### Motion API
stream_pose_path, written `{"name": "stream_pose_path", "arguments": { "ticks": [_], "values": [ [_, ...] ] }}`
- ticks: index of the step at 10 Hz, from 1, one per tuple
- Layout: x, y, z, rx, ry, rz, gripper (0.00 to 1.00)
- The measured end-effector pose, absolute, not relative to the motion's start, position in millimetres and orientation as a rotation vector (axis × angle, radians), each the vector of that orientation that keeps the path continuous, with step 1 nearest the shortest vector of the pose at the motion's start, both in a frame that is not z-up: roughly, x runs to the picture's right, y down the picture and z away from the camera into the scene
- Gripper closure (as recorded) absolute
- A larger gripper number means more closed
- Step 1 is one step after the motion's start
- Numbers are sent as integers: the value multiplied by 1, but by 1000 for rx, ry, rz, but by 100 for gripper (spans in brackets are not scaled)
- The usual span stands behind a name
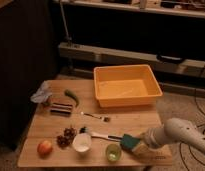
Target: Wipe table surface with sponge
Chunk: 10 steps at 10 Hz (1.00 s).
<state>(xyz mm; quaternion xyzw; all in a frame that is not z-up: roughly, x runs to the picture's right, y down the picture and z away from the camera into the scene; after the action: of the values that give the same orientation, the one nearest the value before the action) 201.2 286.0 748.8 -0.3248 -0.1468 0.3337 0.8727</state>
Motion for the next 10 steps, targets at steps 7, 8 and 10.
{"name": "stream_pose_path", "arguments": {
  "ticks": [7,8,10],
  "values": [
    [255,326,737,-715,-236,751,100],
    [264,331,737,-718,-221,765,100],
    [275,334,739,-716,-200,784,100]
  ]
}}
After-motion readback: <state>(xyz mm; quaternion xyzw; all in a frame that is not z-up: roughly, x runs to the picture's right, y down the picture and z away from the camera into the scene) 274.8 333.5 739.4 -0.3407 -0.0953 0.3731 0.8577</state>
